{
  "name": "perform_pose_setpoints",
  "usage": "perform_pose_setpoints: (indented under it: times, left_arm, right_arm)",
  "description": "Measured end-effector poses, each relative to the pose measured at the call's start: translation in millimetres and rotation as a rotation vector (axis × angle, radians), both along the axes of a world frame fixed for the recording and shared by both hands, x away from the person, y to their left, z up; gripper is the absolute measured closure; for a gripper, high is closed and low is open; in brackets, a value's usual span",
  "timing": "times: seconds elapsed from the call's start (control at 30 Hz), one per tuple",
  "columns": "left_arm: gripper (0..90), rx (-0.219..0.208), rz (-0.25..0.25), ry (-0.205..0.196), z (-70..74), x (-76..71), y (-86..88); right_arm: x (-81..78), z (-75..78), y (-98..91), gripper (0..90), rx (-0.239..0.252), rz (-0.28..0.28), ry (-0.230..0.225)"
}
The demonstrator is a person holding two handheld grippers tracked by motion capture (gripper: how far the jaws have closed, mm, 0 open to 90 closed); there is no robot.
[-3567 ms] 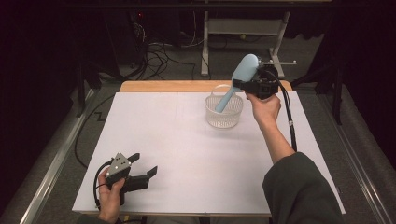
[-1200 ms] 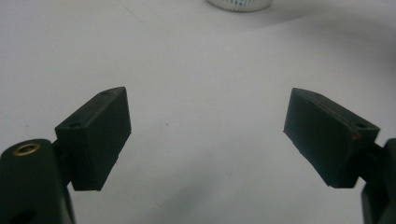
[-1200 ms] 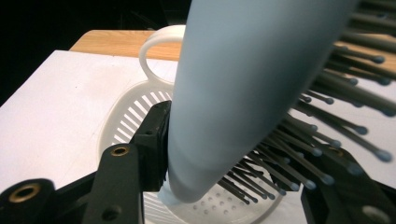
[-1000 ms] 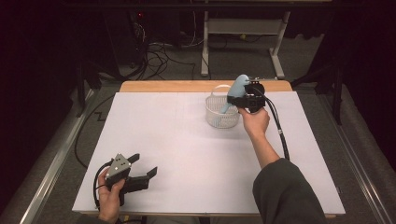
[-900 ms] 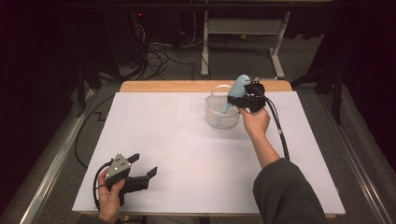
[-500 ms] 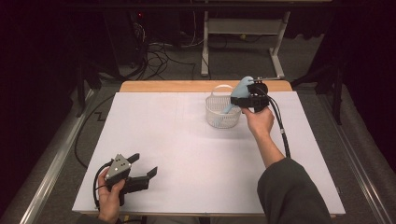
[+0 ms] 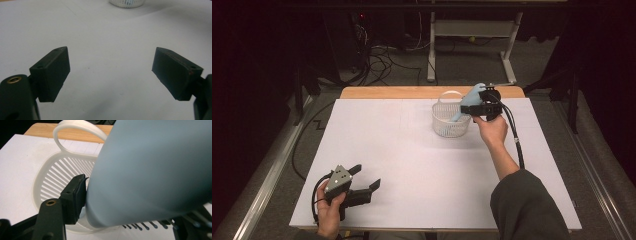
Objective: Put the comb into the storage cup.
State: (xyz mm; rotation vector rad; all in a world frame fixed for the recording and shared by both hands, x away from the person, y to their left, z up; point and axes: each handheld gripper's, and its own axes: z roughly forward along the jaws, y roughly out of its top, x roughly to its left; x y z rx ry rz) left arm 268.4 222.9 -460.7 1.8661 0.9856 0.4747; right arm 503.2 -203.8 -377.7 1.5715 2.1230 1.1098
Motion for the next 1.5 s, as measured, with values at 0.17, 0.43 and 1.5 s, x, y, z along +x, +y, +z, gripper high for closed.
perform_pose_setpoints:
  times: [0.17, 0.43, 1.5]
  left_arm:
    - [15.8, -0.009, 0.001, -0.001, 0.2, -0.2, 1.2]
    - [15.8, -0.011, -0.002, -0.003, 0.4, -0.6, 1.4]
    - [15.8, -0.029, 0.002, -0.012, 0.9, -1.5, 3.2]
  right_arm:
    - [0.5, -2.6, -1.0, 37.3, 0.009, -0.003, 0.005]
    - [0.2, -3.4, -1.1, 36.0, 0.007, 0.000, 0.002]
    - [-10.0, 0.0, -8.9, 32.0, 0.020, 0.032, -0.039]
